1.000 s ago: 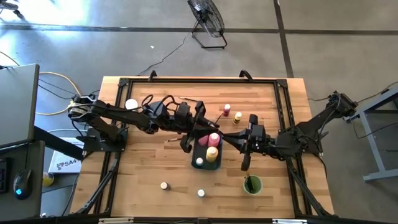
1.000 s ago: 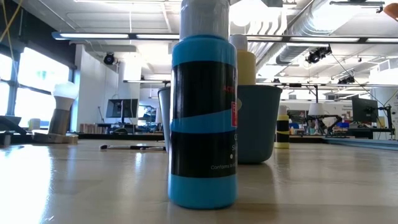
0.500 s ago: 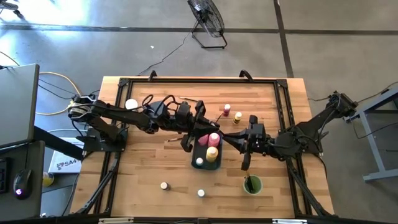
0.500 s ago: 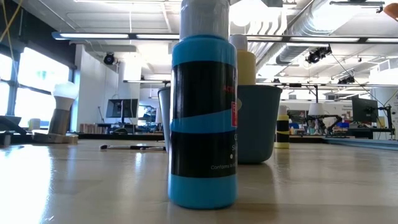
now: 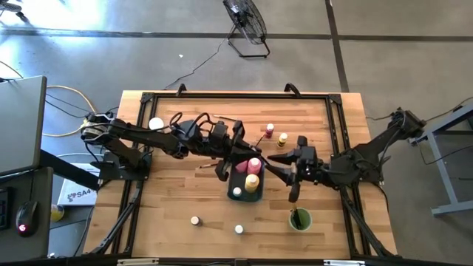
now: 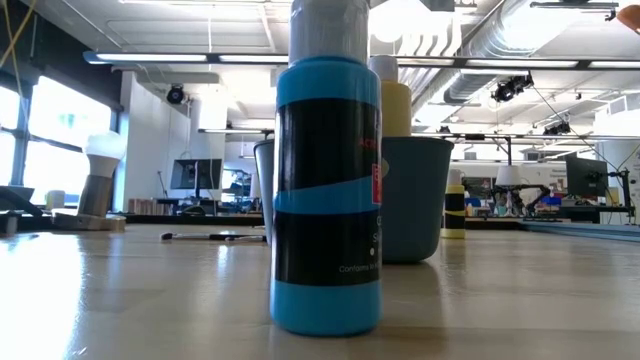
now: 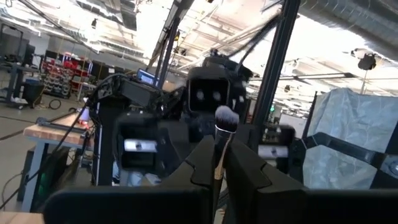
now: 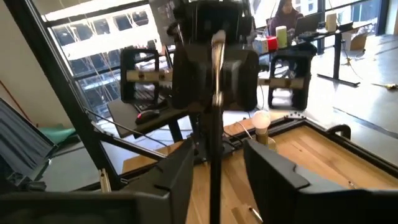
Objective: Pick & Place Paint Supplies
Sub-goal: Put the black and silver paint brush into the green cup
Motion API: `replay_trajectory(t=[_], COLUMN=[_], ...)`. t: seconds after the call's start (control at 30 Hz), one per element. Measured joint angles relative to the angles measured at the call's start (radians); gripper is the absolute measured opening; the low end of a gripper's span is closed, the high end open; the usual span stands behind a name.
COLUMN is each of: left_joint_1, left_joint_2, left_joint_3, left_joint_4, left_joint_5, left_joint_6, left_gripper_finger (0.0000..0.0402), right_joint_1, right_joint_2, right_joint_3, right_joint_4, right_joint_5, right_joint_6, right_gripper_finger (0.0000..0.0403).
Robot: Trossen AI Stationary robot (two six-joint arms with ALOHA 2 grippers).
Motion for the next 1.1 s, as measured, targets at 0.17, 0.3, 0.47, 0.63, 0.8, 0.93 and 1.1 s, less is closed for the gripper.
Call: replay_trajectory(t=[0.17, 0.3, 0.47, 0.63, 0.8, 0.93, 1.1], left_joint_1=[0.000, 0.000, 0.000, 0.000, 0.000, 0.000, 0.001], left_joint_2=[0.000, 0.000, 0.000, 0.000, 0.000, 0.000, 0.000], left_joint_3=[0.000, 0.000, 0.000, 0.000, 0.000, 0.000, 0.000], left_joint_4=[-0.014, -0.017, -0.087, -0.137, -0.157, -0.190, -0.208], left_joint_5=[0.043, 0.078, 0.076, 0.069, 0.066, 0.024, 0.017], left_joint_6=[-0.005, -0.007, -0.008, -0.023, -0.024, -0.025, -0.050], left_gripper_finger=[0.0017, 0.0017, 0.0017, 0.0016, 0.0016, 0.0016, 0.0016], right_joint_1=[0.000, 0.000, 0.000, -0.007, -0.069, -0.144, -0.250], right_joint_2=[-0.056, -0.111, -0.163, -0.169, -0.168, -0.168, -0.154], right_joint_3=[0.000, 0.000, 0.000, 0.000, 0.000, 0.000, 0.000], right_joint_4=[0.000, -0.025, -0.088, -0.178, -0.295, -0.335, -0.334], right_joint_5=[0.000, -0.001, -0.078, -0.176, -0.315, -0.417, -0.586], right_joint_6=[-0.051, -0.048, 0.004, 0.123, 0.256, 0.291, 0.292], right_gripper_finger=[0.0172, 0.0186, 0.0185, 0.0182, 0.0181, 0.0181, 0.0181])
